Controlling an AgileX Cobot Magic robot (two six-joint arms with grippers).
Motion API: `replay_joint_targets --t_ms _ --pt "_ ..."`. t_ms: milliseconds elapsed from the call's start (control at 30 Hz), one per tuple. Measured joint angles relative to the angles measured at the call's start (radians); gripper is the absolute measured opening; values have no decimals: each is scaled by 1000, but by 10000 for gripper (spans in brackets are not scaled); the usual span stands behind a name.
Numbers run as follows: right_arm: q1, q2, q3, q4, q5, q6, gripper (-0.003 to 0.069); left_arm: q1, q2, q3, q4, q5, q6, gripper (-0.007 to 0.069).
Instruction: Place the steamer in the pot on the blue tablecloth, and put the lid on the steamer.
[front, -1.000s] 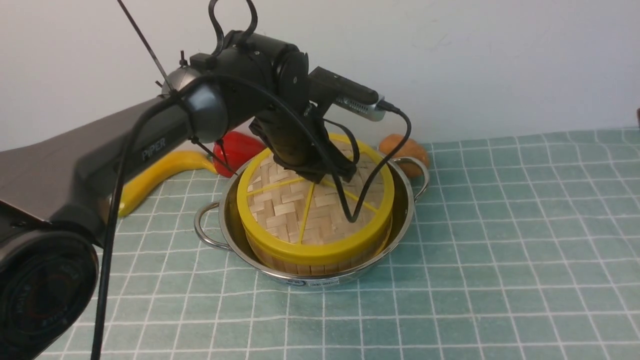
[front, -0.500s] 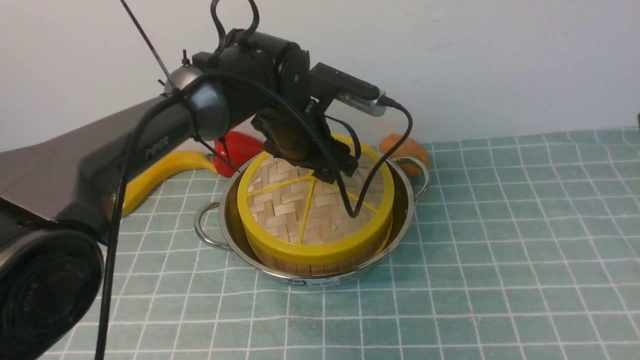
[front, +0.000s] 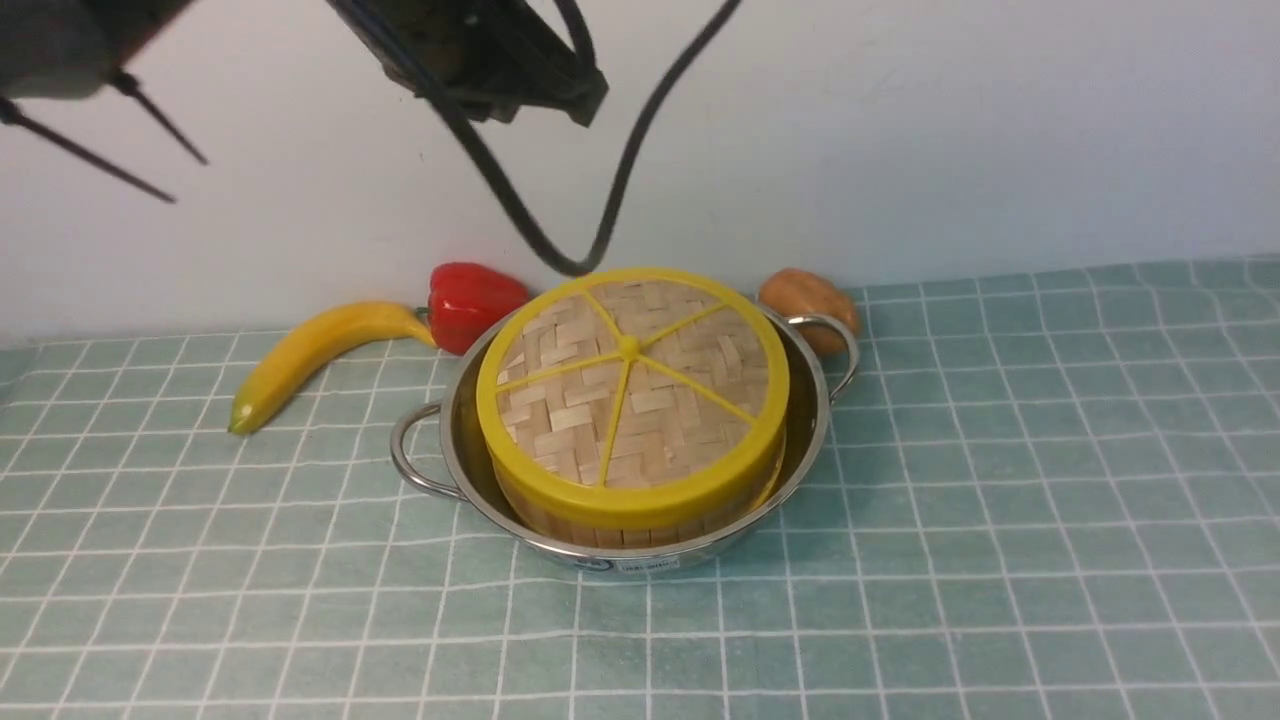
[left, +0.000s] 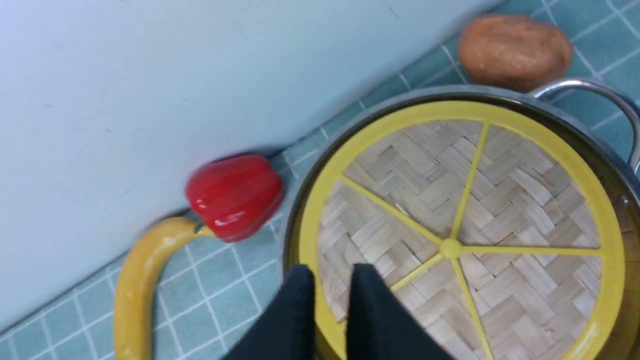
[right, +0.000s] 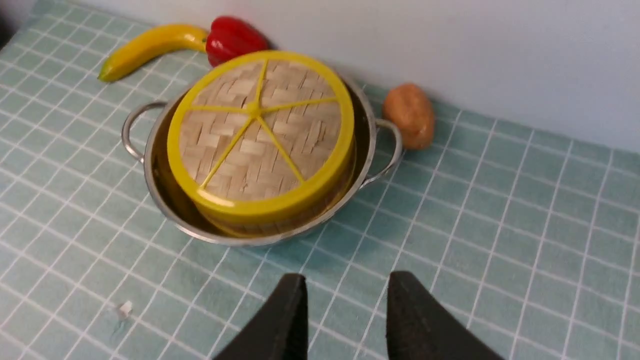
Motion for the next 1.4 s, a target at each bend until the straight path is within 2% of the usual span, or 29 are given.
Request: replay_joint_targets --t_ms 67,300,333,433,667,900,1300,1400 --pt "0 -50 87 -37 -107 0 243 0 -111 120 2 -57 -22 -23" --pt "0 -194 442 -154 -327 38 242 0 -455 620 4 -366 -79 -23" --pt "0 -200 452 -161 -332 40 240 0 -466 637 4 -375 -82 -23" --pt "0 -240 606 -234 -402 87 178 0 -644 935 5 -539 -146 -23" --pt "0 -250 689 -320 -451 118 -8 0 -876 1291 5 -779 -220 -22" --pt "0 -250 689 -284 -475 130 -15 0 -1005 1415 5 -829 -226 -18" --pt "0 -250 689 -149 -489 131 3 0 -1001 1420 5 -832 -227 2" --pt "0 -251 689 -140 -495 131 9 33 -1037 1421 14 -832 -211 6"
